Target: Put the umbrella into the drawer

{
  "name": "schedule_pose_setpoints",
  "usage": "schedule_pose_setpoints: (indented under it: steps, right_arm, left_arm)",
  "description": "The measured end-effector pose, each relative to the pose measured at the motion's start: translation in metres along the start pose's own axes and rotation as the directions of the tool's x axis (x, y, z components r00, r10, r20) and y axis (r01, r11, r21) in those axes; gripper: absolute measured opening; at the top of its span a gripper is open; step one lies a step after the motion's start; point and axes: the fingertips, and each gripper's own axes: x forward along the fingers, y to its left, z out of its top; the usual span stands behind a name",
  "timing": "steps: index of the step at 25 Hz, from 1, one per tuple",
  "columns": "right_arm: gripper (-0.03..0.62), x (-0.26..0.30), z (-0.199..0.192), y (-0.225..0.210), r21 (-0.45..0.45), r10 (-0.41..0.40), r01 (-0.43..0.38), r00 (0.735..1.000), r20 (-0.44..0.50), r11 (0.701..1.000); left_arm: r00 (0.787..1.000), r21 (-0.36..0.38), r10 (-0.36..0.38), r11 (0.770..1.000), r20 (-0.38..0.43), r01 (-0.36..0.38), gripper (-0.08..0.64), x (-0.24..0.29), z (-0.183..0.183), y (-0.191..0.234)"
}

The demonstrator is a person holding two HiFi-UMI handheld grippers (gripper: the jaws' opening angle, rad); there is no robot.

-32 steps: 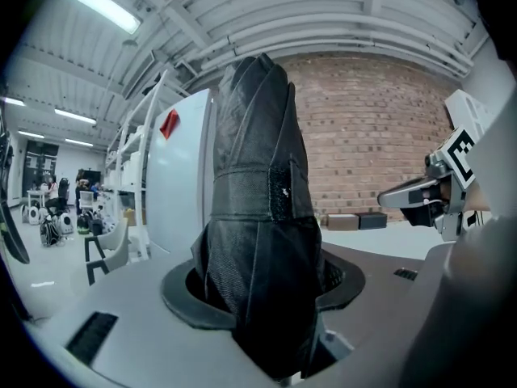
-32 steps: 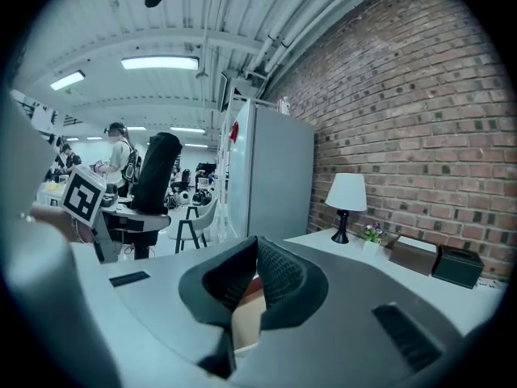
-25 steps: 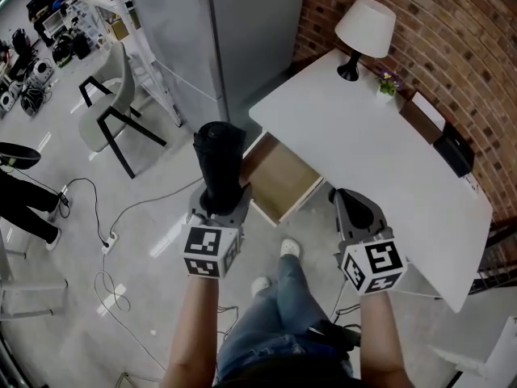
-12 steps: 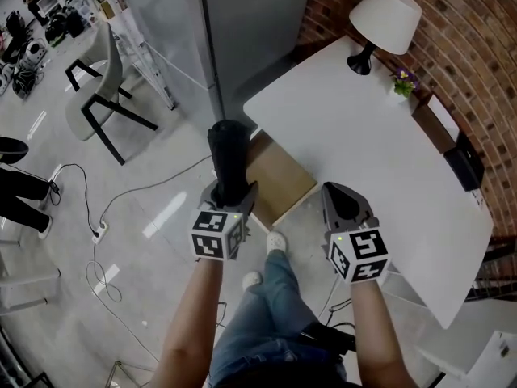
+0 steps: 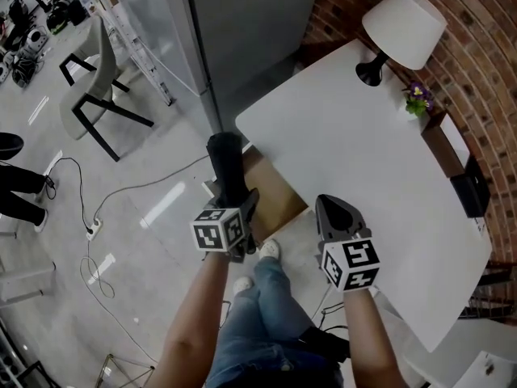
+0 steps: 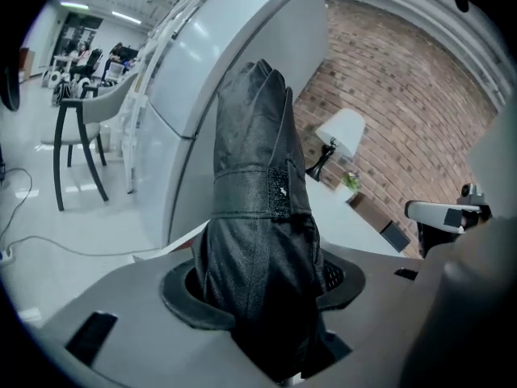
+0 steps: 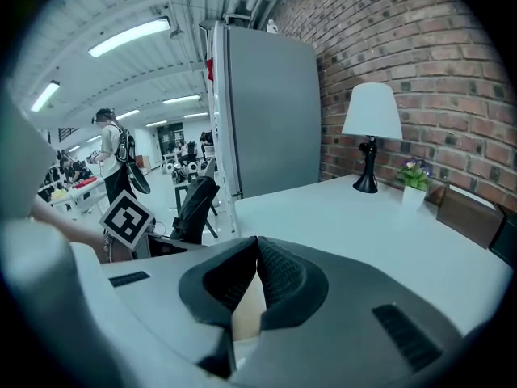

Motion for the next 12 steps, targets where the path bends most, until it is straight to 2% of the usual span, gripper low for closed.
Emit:
schedule_pose_setpoints:
  steps: [5,12]
  right_arm:
    - [0.000,0.020,-0.009,-0.013,0.066,0.035,-0.032,0.999,-0.038,0.997]
    - [-0.002,0.039,-0.021,-0.025,0.116,0.029,-0.022,0.998,-0.057,0.993]
  left_arm:
    - [0.998,-0.079,0.027,0.996,-0.051,-0.031,0.232,0.026,-0.014,0.011]
    - [0.992,-0.125,0.046,0.990,-0.114,-0.060,0.232,0.049,-0.035,0.034]
